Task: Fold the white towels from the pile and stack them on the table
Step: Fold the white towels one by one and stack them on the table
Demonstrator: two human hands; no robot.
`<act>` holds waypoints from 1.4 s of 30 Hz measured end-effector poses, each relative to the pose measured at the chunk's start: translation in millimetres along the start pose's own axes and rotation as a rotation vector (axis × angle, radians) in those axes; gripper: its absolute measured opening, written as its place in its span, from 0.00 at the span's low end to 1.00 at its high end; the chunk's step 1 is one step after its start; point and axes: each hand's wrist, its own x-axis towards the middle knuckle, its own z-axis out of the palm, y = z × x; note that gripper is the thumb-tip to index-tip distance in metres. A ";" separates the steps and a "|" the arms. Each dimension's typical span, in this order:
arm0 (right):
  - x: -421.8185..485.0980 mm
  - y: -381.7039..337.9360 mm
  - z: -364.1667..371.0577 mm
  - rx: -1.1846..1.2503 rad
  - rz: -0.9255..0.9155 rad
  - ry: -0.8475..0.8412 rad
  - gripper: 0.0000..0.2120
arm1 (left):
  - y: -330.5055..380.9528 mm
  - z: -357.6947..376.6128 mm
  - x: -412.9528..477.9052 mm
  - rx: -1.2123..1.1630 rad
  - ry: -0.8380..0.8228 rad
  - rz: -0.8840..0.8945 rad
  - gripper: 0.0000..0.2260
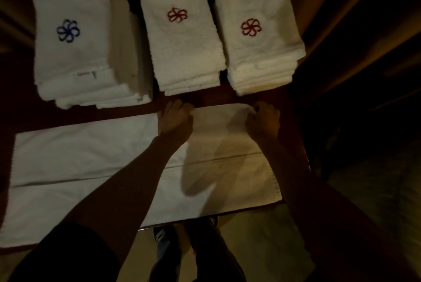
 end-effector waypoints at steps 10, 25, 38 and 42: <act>-19.0 4.1 -22.9 0.278 -0.191 0.083 0.08 | -4.4 -12.1 -1.5 0.090 -0.068 0.027 0.12; -89.8 41.0 -44.7 0.104 -0.434 0.148 0.07 | -24.4 -36.3 -85.6 -0.165 0.103 0.307 0.06; -166.8 98.1 -27.9 -0.020 -0.378 0.063 0.10 | -28.2 0.6 -185.6 -0.103 0.090 0.478 0.06; -178.2 112.5 -19.9 -0.083 -0.334 -0.006 0.12 | -31.2 17.6 -203.4 -0.062 0.090 0.493 0.08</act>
